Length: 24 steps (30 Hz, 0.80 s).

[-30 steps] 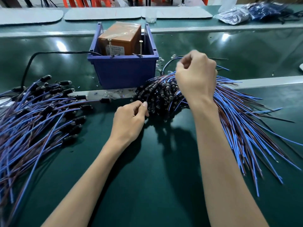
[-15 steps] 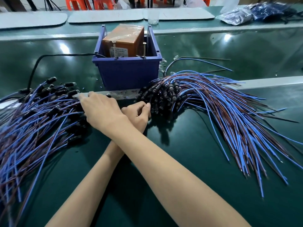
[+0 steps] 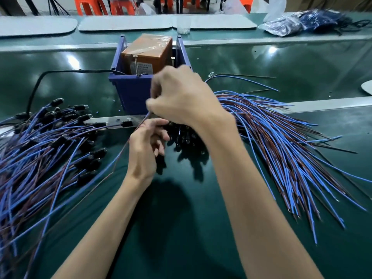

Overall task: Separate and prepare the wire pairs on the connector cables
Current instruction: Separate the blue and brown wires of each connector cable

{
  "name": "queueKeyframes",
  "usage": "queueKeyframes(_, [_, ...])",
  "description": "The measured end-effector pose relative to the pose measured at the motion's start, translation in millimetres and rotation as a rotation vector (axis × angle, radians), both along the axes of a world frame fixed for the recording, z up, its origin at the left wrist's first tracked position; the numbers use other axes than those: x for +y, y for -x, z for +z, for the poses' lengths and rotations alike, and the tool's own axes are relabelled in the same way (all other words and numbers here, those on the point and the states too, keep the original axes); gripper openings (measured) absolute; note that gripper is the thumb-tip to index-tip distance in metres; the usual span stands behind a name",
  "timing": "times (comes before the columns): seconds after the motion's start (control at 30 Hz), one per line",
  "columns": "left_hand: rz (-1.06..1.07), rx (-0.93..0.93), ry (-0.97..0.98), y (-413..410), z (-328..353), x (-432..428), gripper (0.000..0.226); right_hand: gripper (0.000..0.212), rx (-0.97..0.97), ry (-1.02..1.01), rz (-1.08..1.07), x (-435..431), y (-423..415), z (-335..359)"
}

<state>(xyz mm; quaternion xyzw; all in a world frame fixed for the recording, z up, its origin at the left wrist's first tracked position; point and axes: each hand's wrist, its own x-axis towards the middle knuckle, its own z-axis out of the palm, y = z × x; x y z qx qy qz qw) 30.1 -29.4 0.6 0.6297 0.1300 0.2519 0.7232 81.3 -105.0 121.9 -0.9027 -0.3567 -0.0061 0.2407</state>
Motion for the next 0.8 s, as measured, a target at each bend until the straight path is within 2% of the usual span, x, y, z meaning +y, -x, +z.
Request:
queueKeyframes(0.07, [0.017, -0.031, 0.081, 0.7, 2.2, 2.6, 0.042, 0.003, 0.116, 0.187, 0.031, -12.2, 1.9, 1.9])
queueKeyframes(0.17, [0.084, -0.023, 0.135, -0.3, 2.2, 6.8, 0.055, 0.014, 0.226, 0.344, 0.079, -21.4, 7.2, 2.1])
queueKeyframes(0.23, [0.170, -0.053, 0.143, -0.1, 2.3, 6.4, 0.051, 0.017, 0.297, 0.428, 0.133, -24.8, 9.8, 2.4])
queueKeyframes(0.3, [0.262, -0.077, 0.046, 0.9, 2.8, 4.6, 0.043, 0.020, 0.316, 0.496, 0.189, -24.1, 11.0, 1.6])
queueKeyframes(0.37, [0.236, -0.099, -0.072, 2.5, 1.5, -1.4, 0.042, 0.024, 0.246, 0.394, 0.186, -19.2, 10.2, -1.2])
queueKeyframes(0.47, [0.063, -0.114, -0.099, 5.5, -0.5, -8.0, 0.043, 0.031, 0.173, 0.091, 0.139, -4.0, 7.3, -9.8])
queueKeyframes(0.57, [-0.107, -0.087, -0.184, 9.1, -2.5, -8.0, 0.042, 0.045, 0.198, -0.034, 0.174, 10.6, 6.3, -17.4])
queueKeyframes(0.63, [-0.185, -0.073, -0.295, 12.3, -2.1, -9.1, 0.033, 0.037, 0.224, -0.084, 0.215, 15.2, 6.7, -22.2])
queueKeyframes(0.7, [-0.247, -0.040, -0.343, 13.6, -2.0, -10.3, 0.028, 0.019, 0.237, -0.126, 0.233, 16.5, 6.0, -26.6])
queueKeyframes(0.8, [-0.265, -0.042, -0.160, 12.4, -3.6, -8.3, 0.020, 0.004, 0.236, -0.143, 0.237, 16.4, 6.2, -28.2])
